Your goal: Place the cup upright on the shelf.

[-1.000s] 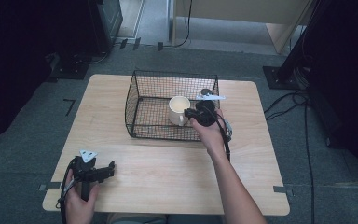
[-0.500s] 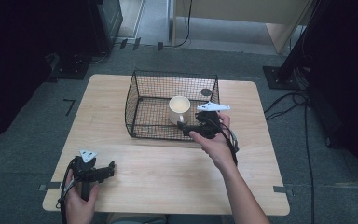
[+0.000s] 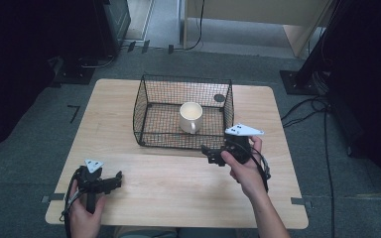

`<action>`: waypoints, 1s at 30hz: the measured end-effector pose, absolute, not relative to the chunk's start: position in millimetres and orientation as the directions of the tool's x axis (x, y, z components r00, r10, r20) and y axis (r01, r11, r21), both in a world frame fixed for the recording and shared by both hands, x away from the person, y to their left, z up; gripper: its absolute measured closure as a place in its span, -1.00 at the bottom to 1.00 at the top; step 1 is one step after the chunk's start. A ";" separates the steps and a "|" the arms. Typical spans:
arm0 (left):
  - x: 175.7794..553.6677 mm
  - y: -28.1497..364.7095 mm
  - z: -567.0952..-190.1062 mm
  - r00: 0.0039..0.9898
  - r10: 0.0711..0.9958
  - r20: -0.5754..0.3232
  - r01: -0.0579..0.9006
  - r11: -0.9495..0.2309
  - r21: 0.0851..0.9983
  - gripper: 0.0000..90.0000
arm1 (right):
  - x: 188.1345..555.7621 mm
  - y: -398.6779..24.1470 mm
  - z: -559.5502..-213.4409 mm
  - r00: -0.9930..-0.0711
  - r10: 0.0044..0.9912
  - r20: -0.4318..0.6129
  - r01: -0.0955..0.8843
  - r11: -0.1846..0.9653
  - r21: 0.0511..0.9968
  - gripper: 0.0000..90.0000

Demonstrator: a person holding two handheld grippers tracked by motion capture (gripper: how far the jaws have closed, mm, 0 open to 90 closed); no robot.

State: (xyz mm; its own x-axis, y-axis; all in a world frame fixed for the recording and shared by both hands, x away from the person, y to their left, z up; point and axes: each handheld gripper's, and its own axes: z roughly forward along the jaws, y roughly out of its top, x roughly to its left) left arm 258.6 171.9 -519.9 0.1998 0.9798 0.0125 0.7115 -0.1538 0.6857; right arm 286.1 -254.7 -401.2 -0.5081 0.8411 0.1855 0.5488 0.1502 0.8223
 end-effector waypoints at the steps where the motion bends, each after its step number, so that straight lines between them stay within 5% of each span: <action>1: 258.6 171.9 -519.9 0.199 0.980 0.012 0.712 -0.153 0.686 -1.00 | 283.8 -257.6 -402.7 -0.506 0.844 0.180 0.547 0.152 0.824 -1.00; 30: 258.5 172.1 -519.8 0.202 0.979 0.014 0.713 -0.156 0.684 -1.00 | 242.0 -335.9 -453.3 -0.387 0.905 0.178 0.587 0.093 0.805 -1.00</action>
State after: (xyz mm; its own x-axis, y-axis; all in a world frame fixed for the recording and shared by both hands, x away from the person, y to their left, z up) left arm 258.5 172.1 -519.8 0.2015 0.9794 0.0138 0.7129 -0.1563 0.6836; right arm 242.0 -335.9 -453.3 -0.3875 0.9046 0.1777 0.5865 0.0932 0.8046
